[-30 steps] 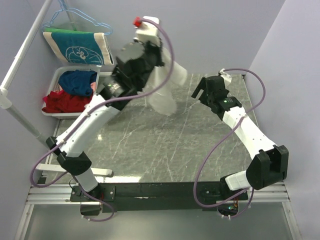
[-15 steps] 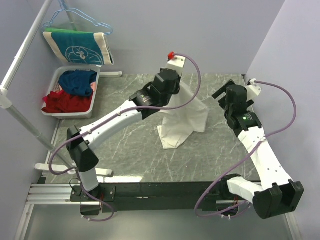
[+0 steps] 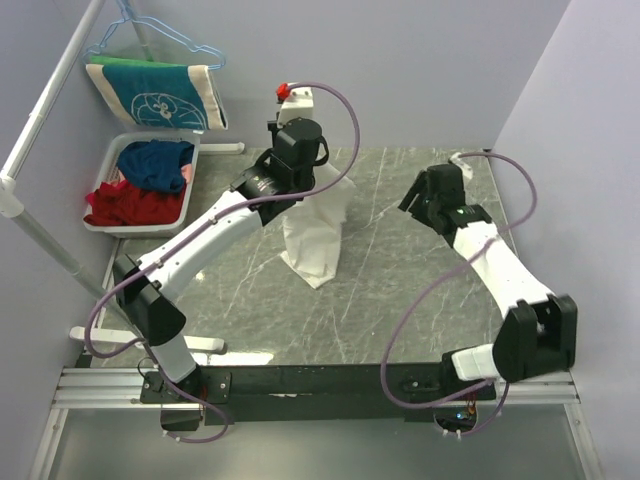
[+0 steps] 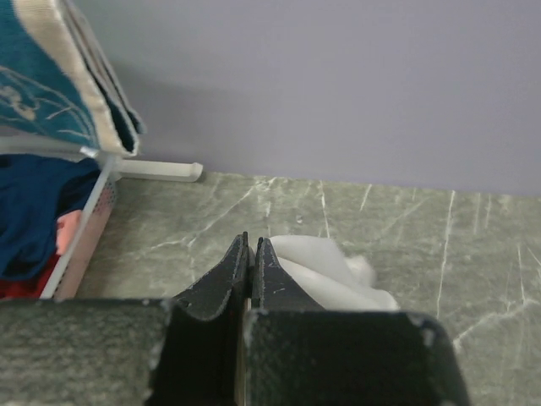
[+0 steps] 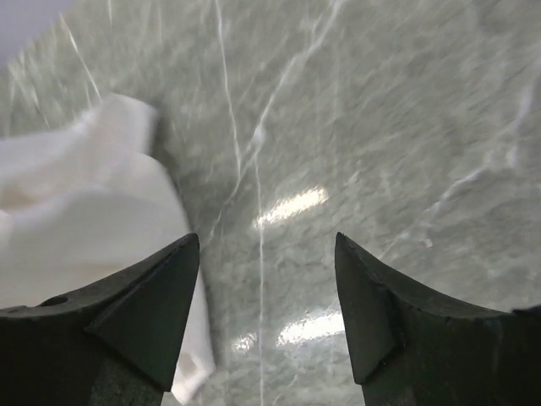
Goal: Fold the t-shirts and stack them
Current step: Move the tshirt to the center of the board, then flatten the tshirt out
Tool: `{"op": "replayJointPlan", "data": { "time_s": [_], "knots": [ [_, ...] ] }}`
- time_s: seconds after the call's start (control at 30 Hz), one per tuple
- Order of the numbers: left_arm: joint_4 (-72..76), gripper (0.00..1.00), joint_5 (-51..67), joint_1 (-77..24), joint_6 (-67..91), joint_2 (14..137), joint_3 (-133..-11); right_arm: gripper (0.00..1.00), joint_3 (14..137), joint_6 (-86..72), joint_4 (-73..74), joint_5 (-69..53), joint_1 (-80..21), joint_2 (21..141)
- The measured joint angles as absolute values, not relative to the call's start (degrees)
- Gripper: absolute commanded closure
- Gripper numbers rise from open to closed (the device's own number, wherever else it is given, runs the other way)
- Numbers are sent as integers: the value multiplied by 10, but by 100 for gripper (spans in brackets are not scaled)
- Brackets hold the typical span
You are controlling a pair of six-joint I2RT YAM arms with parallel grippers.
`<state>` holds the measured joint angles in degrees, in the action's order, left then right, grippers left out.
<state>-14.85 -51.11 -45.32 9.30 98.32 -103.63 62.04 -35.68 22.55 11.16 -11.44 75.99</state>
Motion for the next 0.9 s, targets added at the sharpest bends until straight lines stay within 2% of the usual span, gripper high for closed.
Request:
{"op": "replayJointPlan", "data": {
  "time_s": [0.17, 0.23, 0.3, 0.37, 0.6, 0.9],
  "knots": [
    [-161, 99, -542, -453, 104, 969, -1036, 34, 638, -327, 226, 47, -137, 843],
    [-162, 99, -548, -452, 103, 968, -1036, 43, 656, -313, 228, 19, -157, 882],
    [-165, 99, -552, -452, 102, 968, -1038, 46, 678, -301, 228, 1, -178, 917],
    [-168, 99, -556, -452, 100, 968, -1040, 46, 704, -287, 226, -19, -207, 957],
    [-173, 99, -569, -452, 79, 968, -1070, 37, 762, -263, 234, -63, -275, 1039],
    [-170, 99, -575, -452, 61, 952, -1148, 37, 816, -241, 250, -91, -307, 1102]
  ]
}}
